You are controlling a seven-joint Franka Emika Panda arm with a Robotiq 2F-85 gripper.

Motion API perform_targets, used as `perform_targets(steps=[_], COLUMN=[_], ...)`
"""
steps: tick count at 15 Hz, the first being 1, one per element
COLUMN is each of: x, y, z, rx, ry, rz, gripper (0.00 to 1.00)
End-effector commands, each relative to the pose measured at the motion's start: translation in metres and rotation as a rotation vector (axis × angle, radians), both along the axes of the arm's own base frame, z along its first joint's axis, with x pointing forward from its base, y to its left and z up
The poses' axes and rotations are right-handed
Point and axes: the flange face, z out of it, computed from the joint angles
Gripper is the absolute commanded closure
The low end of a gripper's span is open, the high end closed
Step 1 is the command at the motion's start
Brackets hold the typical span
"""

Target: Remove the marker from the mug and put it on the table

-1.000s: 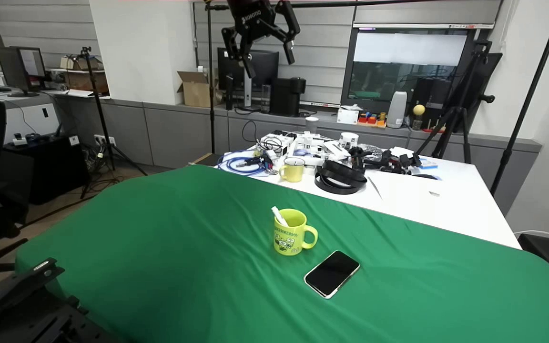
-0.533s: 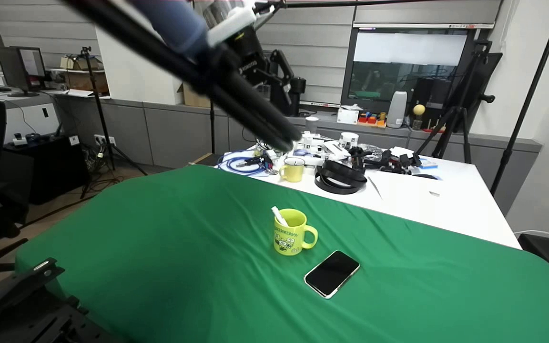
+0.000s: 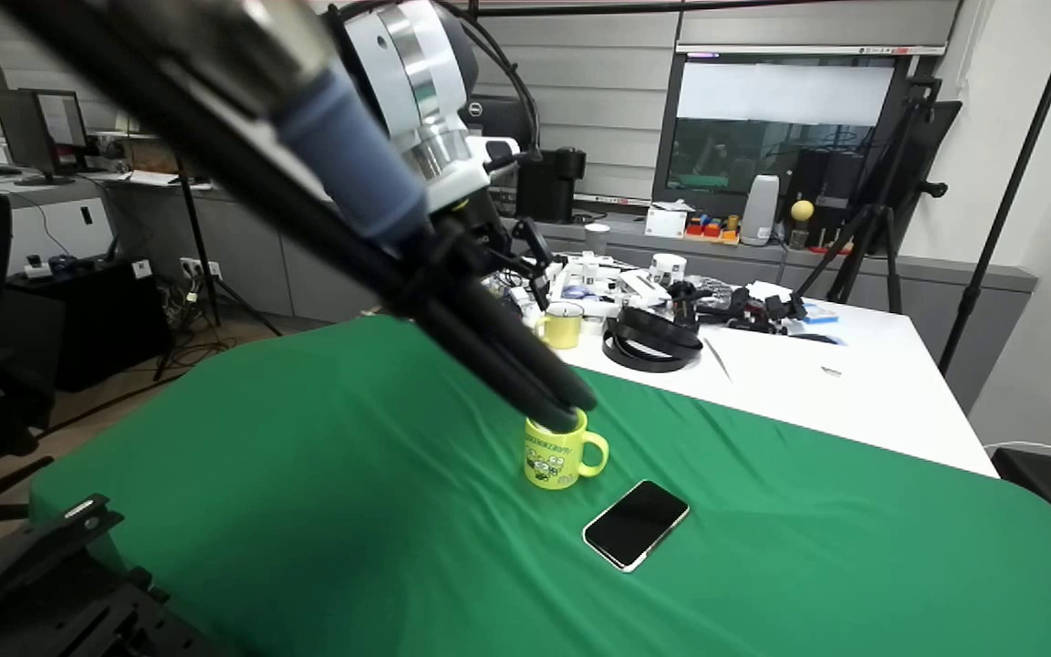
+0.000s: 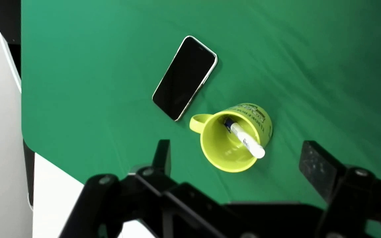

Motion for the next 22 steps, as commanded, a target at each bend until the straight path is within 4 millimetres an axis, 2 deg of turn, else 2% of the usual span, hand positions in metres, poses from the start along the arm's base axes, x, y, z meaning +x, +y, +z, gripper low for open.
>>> perform_targets(steps=[1,6,7,10,14,22], x=[0.006,0.016,0.005,0.009,0.015,0.033], y=[-0.008,-0.021,-0.019,-0.024,-0.021,-0.013], z=[-0.030,-0.070,-0.060,-0.073,-0.075,-0.092], rx=[-0.002,0.041,0.050,0.048,0.046,0.044], ry=[-0.012,-0.023,-0.003,0.003,0.003,-0.050], rz=[-0.020,-0.043,-0.015,-0.020,0.002,0.026], gripper=[0.00,0.00,0.00,0.00,0.00,0.00])
